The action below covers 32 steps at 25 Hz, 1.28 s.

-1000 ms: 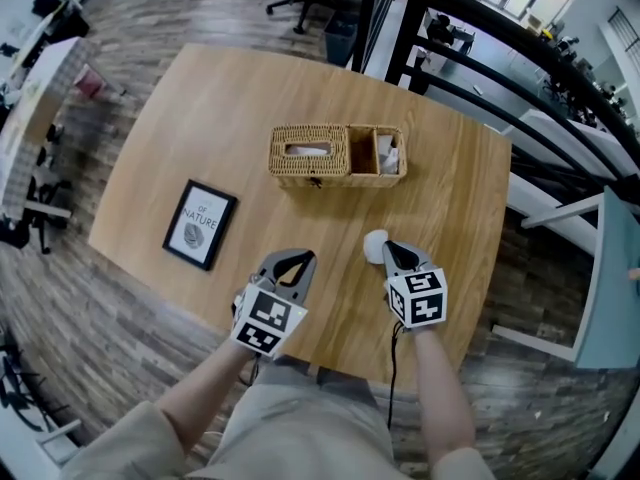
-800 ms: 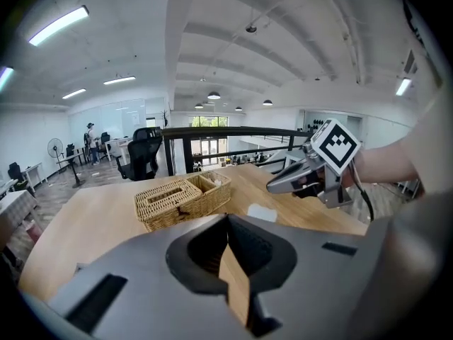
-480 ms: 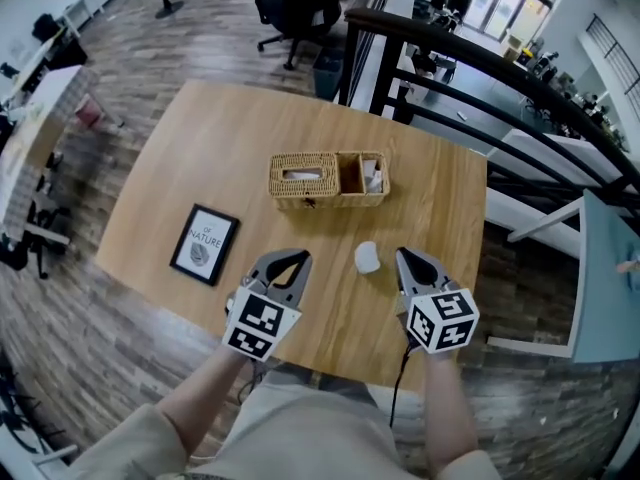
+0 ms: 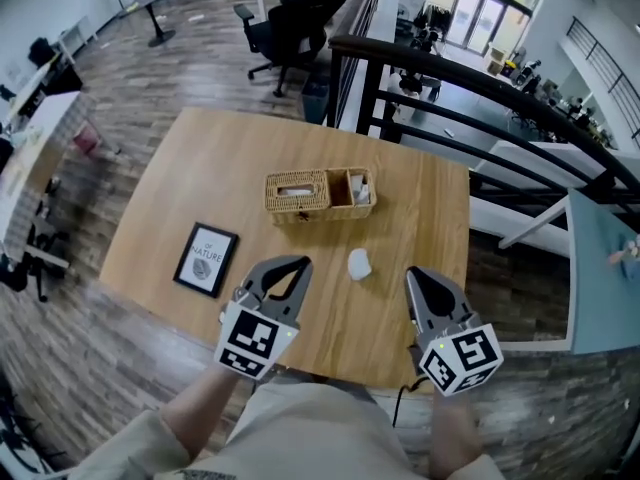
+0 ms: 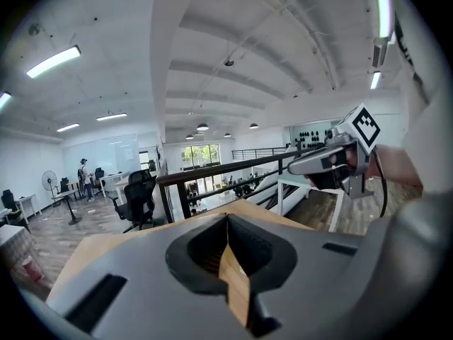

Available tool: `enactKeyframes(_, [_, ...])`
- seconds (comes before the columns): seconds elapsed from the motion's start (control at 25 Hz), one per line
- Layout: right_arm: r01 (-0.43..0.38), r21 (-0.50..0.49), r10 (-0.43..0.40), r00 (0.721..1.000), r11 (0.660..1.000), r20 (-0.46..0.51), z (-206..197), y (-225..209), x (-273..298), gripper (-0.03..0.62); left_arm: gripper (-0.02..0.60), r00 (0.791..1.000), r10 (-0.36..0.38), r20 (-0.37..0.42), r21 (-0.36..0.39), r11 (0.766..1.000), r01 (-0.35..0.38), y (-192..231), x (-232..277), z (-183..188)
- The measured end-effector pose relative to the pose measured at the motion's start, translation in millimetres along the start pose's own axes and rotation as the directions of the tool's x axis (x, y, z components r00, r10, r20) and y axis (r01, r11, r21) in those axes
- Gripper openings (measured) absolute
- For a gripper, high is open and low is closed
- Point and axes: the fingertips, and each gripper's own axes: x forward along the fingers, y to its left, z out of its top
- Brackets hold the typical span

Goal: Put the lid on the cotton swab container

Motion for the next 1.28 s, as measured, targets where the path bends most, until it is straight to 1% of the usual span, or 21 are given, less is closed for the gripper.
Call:
enactKeyframes(0.08, [0.001, -0.016, -0.001, 0.999, 1.000, 0.034, 12.4, 7.4, -15.0, 0.026, 0.023, 1.000, 0.003, 0.018, 0.002, 1.000, -0.003, -2.7, -8.8, 10.2])
enactKeyframes(0.2, [0.018, -0.070, -0.013, 0.997, 0.997, 0.074, 26.8, 16.9, -32.9, 0.026, 0.023, 0.999, 0.015, 0.040, 0.009, 1.000, -0.015, -4.8, -19.8, 23.7])
enactKeyframes(0.32, [0.043, -0.136, -0.031, 0.996, 0.990, 0.085, 36.0, 26.5, -49.3, 0.026, 0.022, 0.997, 0.029, 0.075, 0.043, 0.999, -0.032, -7.4, -31.7, 40.4])
enactKeyframes(0.4, [0.047, -0.154, -0.034, 0.995, 0.987, 0.091, 39.3, 32.3, -58.9, 0.026, 0.023, 0.991, 0.054, 0.119, 0.064, 0.996, -0.062, -6.7, -41.5, 52.2])
enactKeyframes(0.52, [0.039, -0.136, -0.026, 0.995, 0.990, 0.096, 38.5, 36.5, -68.6, 0.026, 0.023, 0.985, 0.076, 0.156, 0.082, 0.993, -0.090, -8.4, -50.4, 62.6])
enactKeyframes(0.72, [0.004, -0.108, 0.005, 0.996, 0.994, 0.084, 37.6, 37.5, -70.1, 0.026, 0.023, 0.984, 0.065, 0.164, 0.073, 0.994, -0.077, -12.5, -51.8, 69.6])
enactKeyframes(0.84, [-0.011, -0.121, 0.021, 0.996, 0.993, 0.082, 41.4, 36.2, -69.4, 0.026, 0.023, 0.983, 0.061, 0.171, 0.070, 0.995, -0.074, -14.4, -54.2, 72.6])
enactKeyframes(1.08, [-0.008, -0.124, 0.019, 0.996, 0.992, 0.091, 46.6, 32.3, -68.9, 0.026, 0.023, 0.981, 0.069, 0.179, 0.061, 0.995, -0.081, -14.3, -58.5, 74.3])
enactKeyframes(1.28, [0.002, -0.122, 0.009, 0.996, 0.993, 0.092, 46.3, 27.6, -64.5, 0.026, 0.021, 0.982, 0.065, 0.175, 0.070, 0.994, -0.079, -10.1, -59.6, 71.7])
